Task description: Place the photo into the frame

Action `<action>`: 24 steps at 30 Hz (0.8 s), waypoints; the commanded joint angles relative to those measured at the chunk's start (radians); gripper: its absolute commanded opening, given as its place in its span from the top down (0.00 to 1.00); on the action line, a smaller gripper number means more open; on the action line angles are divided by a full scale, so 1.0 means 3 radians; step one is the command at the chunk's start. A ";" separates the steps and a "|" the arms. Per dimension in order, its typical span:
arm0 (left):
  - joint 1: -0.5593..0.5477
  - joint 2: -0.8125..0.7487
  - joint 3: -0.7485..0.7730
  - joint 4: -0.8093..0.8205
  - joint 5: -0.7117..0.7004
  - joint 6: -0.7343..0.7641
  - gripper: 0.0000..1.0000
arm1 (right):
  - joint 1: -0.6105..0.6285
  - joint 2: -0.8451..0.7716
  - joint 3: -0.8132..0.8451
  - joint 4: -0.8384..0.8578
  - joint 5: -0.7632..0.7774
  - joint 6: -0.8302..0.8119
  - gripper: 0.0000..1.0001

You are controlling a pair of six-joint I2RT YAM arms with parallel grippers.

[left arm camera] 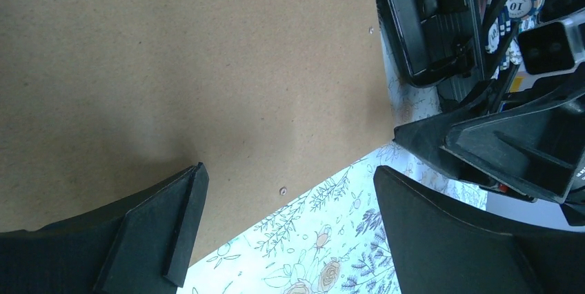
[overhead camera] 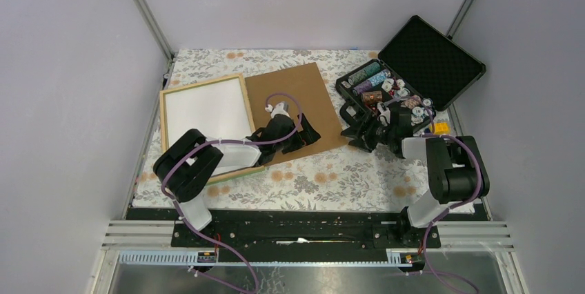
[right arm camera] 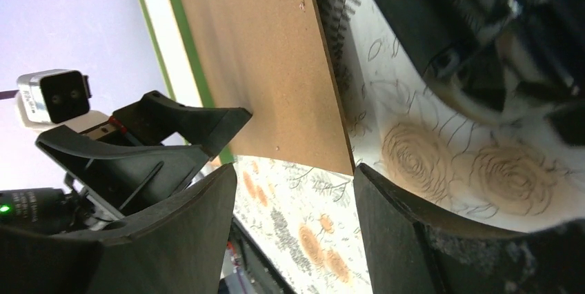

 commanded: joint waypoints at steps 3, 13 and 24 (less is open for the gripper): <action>-0.0042 -0.0159 -0.0229 0.0361 0.0293 0.0258 0.01 | 0.0022 -0.0333 -0.0103 0.0494 -0.0415 0.0613 0.31; -0.0360 -0.0812 -0.0186 0.0114 0.0141 0.1042 0.01 | 0.0022 -0.0420 -0.0099 0.0553 -0.0474 0.0770 0.31; -0.0834 -0.0844 0.0277 -0.0838 -0.1001 0.2342 0.01 | 0.0022 -0.0542 -0.0055 0.0577 -0.0516 0.0889 0.31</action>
